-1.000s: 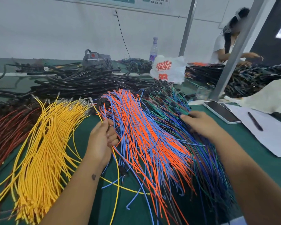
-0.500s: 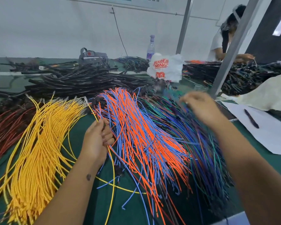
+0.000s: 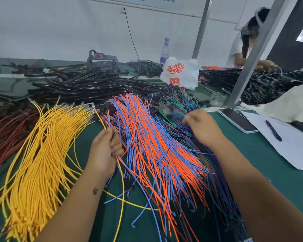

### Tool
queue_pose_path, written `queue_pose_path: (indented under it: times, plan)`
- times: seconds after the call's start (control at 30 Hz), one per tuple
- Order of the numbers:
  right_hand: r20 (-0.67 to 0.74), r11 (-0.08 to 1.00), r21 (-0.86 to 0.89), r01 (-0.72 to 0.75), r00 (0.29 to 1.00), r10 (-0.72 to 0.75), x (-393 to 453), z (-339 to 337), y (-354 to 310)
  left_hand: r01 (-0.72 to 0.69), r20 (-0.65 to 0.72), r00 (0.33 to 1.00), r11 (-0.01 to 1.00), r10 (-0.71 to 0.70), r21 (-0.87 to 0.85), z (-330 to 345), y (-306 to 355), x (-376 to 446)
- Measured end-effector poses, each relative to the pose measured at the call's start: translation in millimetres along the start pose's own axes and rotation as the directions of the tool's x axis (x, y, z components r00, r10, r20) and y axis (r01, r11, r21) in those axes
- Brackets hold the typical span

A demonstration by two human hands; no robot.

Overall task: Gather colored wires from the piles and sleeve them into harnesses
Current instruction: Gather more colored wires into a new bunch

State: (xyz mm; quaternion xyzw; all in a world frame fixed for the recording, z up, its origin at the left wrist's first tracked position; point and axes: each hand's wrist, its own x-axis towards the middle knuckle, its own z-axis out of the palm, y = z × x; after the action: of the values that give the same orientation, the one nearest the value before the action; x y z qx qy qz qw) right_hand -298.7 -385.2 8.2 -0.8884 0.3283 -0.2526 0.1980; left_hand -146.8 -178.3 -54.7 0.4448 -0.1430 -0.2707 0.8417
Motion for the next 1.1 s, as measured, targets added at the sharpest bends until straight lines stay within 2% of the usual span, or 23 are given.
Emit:
queue_pose_path:
  times: [0.03, 0.1, 0.17, 0.2, 0.23, 0.27, 0.33, 0.4, 0.47, 0.67, 0.87, 0.97, 1.03, 1.1]
  plan:
    - [-0.138, 0.986, 0.162, 0.037, 0.99, -0.014, 3, -5, -5, 0.002, -0.002, 1.0, 1.0, -0.002, 0.003, 0, 0, 0]
    - [-0.398, 0.921, 0.36, 0.152, 0.917, 0.004, 10, -16, -14, 0.006, -0.001, 1.0, 1.0, -0.006, 0.004, 1, 0, 0]
    - [-0.543, 0.854, 0.468, 0.227, 0.836, 0.075, 17, -26, -19, 0.008, -0.002, 1.0, 1.0, -0.008, 0.003, 1, 0, 1]
    - [-0.566, 0.826, 0.516, 0.226, 0.814, 0.131, 20, -29, -19, 0.007, -0.004, 1.0, 1.0, -0.007, 0.001, 0, 1, 0]
    - [-0.554, 0.827, 0.532, 0.183, 0.814, 0.176, 23, -29, -14, 0.005, -0.005, 1.0, 1.0, -0.005, -0.002, 0, 0, 0]
    - [-0.493, 0.862, 0.5, 0.087, 0.847, 0.2, 26, -28, -6, 0.004, -0.002, 1.0, 1.0, -0.004, -0.004, 0, 0, 0]
    - [-0.244, 0.94, 0.299, -0.166, 0.939, 0.244, 30, -21, 14, 0.003, 0.009, 1.0, 1.0, -0.003, -0.009, 0, 1, 0]
    - [-0.019, 0.941, 0.117, -0.318, 0.947, 0.322, 25, -12, 28, 0.008, 0.009, 1.0, 1.0, -0.008, -0.016, 1, 1, 0]
    - [0.033, 0.944, 0.001, -0.329, 0.944, 0.329, 15, -6, 35, 0.015, 0.007, 1.0, 1.0, -0.015, -0.023, 1, 1, 1]
    - [-0.004, 0.922, -0.319, -0.219, 0.973, 0.23, -2, 8, 40, 0.02, -0.001, 1.0, 0.999, -0.02, -0.026, 1, 1, 1]
    - [0.091, 0.922, -0.309, -0.233, 0.958, 0.272, 12, -12, 36, 0.017, -0.006, 1.0, 1.0, -0.017, -0.021, 0, 1, 1]
    - [0.073, 0.925, -0.284, -0.251, 0.957, 0.282, 19, -36, 33, 0.008, 0.0, 1.0, 1.0, -0.008, -0.004, 1, 1, 1]
    - [0.035, 0.944, -0.194, -0.266, 0.96, 0.278, 24, -54, 30, 0.012, -0.001, 1.0, 1.0, -0.012, 0.009, 1, 1, 0]
    - [0.053, 0.965, -0.009, -0.263, 0.963, 0.263, 24, -67, 24, 0.018, -0.005, 1.0, 1.0, -0.018, 0.018, 1, 2, 0]
